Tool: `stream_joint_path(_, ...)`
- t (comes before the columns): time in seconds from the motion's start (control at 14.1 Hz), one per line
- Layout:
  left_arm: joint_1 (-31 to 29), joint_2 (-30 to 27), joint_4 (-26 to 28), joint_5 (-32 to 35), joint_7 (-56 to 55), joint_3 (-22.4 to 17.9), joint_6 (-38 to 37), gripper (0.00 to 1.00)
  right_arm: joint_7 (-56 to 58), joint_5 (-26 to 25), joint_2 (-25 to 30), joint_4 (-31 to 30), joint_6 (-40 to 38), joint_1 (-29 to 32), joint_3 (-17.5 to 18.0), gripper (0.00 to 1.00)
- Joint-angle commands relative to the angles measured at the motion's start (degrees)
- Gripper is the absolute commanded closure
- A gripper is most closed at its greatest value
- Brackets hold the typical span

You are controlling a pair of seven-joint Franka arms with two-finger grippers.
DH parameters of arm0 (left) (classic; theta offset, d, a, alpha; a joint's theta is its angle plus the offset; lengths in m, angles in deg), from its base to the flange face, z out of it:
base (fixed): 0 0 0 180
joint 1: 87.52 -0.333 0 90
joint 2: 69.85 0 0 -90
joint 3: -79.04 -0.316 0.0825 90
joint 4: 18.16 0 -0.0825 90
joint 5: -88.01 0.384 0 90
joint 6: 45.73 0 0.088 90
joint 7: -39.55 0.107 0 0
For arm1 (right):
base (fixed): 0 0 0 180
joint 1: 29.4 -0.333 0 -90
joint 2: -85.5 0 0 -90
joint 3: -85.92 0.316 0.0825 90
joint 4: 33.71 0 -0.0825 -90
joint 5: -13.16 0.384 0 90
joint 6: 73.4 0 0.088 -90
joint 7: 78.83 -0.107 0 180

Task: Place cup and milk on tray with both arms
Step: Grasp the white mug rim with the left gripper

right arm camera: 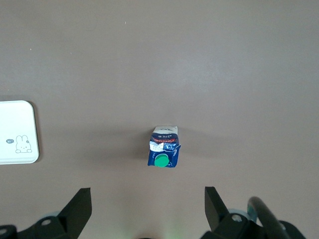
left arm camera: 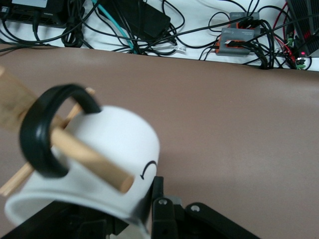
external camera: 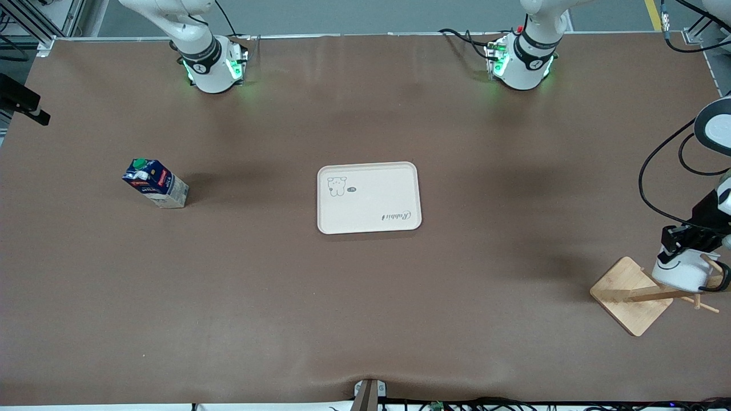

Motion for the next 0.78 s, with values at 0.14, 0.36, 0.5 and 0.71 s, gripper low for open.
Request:
stream_joint_path(0.14,-0.3,-1.4,-0.2,-0.8,0.7,2.2,0.0,1.0,-0.5,0.2,-0.1,0.5,-0.2,0.6,0.2,0.0)
stream_joint_path(0.36,-0.2,-4.1,0.1,-0.4,-0.6,3.0,-4.9,1.0,-0.5,0.2,-0.1,0.5,-0.2,0.6,0.2,0.0)
stream_joint_path(0.5,-0.3,-6.1,0.1,0.1,-2.7,3.9,-9.1,1.0,-0.5,0.2,-0.1,0.5,-0.2,0.6,0.2,0.0)
stream_joint_path(0.71,-0.2,-9.3,0.0,0.1,-5.1,5.5,-15.8,1.0,-0.5,0.2,-0.1,0.5,-0.2,0.6,0.3,0.0)
